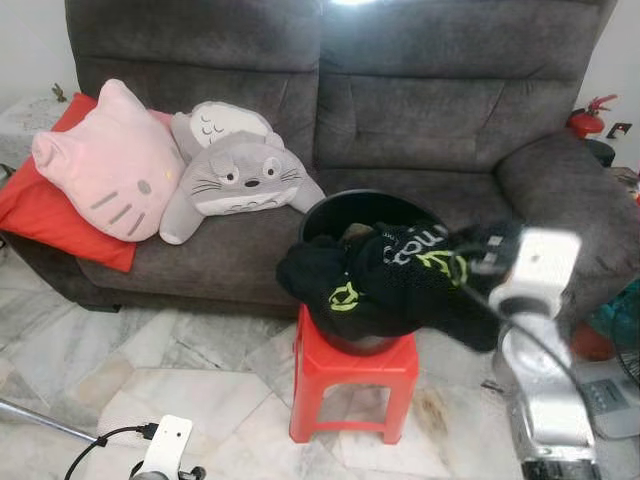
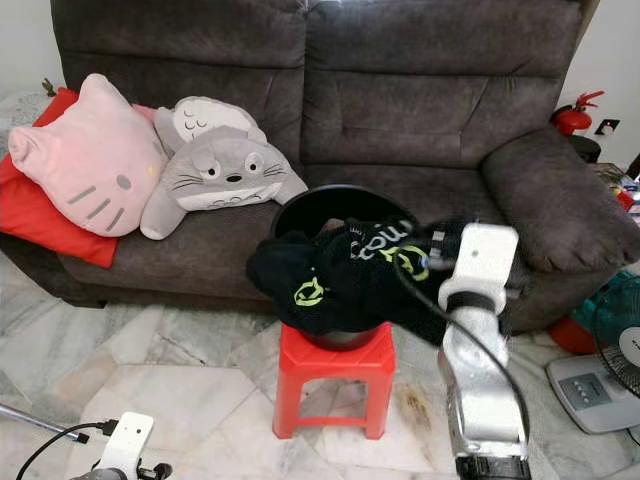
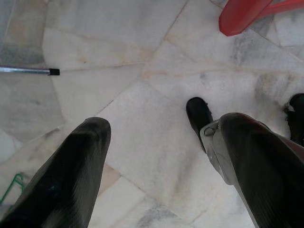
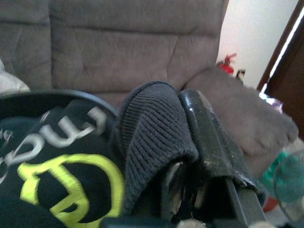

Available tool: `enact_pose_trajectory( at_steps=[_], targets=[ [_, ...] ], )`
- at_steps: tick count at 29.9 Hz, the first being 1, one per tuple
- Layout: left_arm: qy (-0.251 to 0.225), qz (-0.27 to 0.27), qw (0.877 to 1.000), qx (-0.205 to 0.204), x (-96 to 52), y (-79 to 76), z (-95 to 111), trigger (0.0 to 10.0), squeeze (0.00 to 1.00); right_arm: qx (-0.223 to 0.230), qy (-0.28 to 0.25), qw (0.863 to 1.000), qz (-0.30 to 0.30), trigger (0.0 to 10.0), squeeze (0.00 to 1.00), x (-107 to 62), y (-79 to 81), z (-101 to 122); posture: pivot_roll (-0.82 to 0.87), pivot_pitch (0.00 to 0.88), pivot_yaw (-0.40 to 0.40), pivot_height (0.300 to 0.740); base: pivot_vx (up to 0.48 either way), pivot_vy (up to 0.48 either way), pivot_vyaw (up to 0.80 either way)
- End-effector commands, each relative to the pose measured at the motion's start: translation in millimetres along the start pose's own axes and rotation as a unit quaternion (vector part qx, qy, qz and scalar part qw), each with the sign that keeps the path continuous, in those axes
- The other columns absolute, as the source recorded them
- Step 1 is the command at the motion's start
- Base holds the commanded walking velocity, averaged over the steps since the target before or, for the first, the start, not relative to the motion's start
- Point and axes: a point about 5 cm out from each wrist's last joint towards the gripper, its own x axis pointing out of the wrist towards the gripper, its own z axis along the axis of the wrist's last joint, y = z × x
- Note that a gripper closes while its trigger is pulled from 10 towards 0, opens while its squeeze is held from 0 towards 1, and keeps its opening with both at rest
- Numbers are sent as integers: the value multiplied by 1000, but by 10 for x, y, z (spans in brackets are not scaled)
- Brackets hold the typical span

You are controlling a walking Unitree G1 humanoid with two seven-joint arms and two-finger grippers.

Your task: Hang hanger

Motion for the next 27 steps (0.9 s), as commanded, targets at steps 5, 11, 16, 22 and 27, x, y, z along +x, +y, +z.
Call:
enact_pose_trajectory(
  at_steps=[5, 11, 16, 22, 27],
  targets=[
    [11, -3, 1000, 18, -4, 22, -24, 10000, 0, 6, -25, 999, 30, 10000, 0, -69, 94, 17, -165, 40, -18, 740, 0, 0, 0],
    [11, -5, 1000, 20, -7, 34, -25, 10000, 0, -2, -20, 999, 41, 10000, 0, -95, 123, -37, -158, 45, -19, 740, 0, 0, 0],
    [10, -4, 1000, 22, -8, 46, -20, 10000, 0, -4, -32, 998, 45, 10000, 0, -71, 143, -1, -155, 46, -19, 740, 0, 0, 0],
    [9, -5, 1000, 24, -8, 47, -16, 10000, 0, -4, -40, 998, 44, 10000, 0, -20, 140, 43, -140, 47, -25, 740, 0, 0, 0],
    [9, -6, 1000, 26, -9, 45, -22, 10000, 0, -1, -41, 998, 41, 10000, 0, -23, 140, 45, -141, 40, -22, 740, -202, 0, 0]
  ],
)
